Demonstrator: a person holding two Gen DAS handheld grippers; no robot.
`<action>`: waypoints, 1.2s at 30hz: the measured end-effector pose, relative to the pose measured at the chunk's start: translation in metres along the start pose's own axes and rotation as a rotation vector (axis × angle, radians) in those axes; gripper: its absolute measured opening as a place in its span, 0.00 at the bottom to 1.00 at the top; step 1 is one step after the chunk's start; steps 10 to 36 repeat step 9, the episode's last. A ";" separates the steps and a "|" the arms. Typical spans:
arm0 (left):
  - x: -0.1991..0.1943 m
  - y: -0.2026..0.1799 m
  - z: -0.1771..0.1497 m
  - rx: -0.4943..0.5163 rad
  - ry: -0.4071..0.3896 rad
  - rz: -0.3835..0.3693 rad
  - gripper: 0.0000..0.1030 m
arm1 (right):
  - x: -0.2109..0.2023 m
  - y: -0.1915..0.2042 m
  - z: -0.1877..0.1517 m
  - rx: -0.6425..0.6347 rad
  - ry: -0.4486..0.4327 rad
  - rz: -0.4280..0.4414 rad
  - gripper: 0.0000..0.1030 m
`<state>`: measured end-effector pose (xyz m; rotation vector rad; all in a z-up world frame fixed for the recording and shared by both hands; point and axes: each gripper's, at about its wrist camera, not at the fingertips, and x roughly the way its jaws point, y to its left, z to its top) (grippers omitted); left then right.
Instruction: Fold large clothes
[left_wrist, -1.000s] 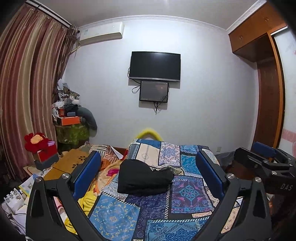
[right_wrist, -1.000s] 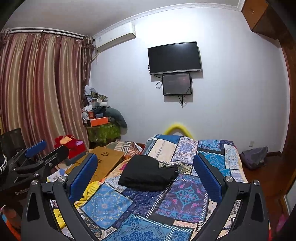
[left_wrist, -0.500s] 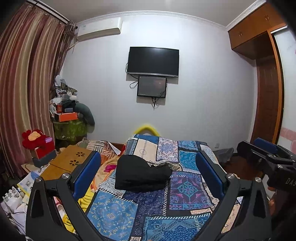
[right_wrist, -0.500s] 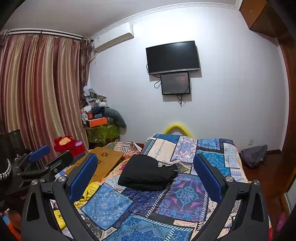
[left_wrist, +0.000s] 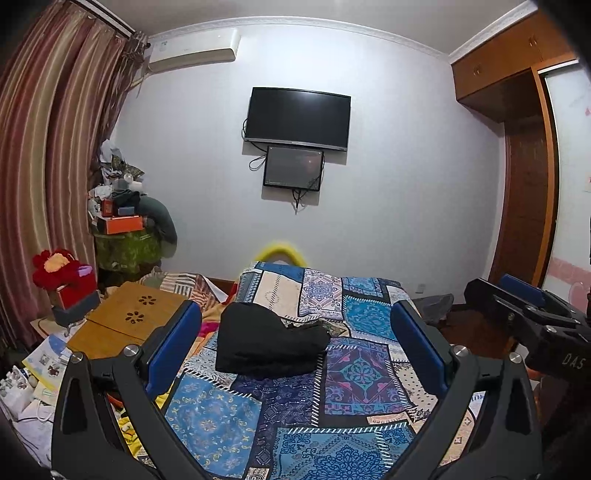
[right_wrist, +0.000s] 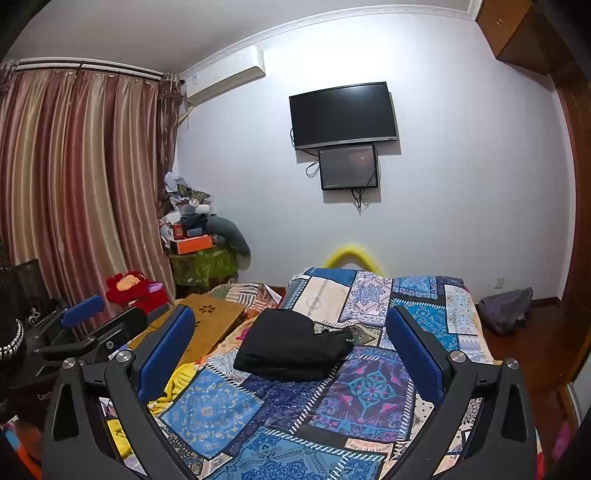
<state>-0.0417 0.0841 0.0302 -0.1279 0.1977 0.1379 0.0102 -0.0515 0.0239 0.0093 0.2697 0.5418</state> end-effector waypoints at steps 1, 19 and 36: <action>0.000 0.000 0.000 0.001 0.000 0.002 0.99 | 0.000 0.000 0.000 0.001 0.001 0.000 1.00; 0.000 0.000 -0.002 0.008 0.002 -0.001 0.99 | 0.002 0.001 -0.001 0.001 0.007 0.001 1.00; 0.000 0.000 -0.002 0.008 0.002 -0.001 0.99 | 0.002 0.001 -0.001 0.001 0.007 0.001 1.00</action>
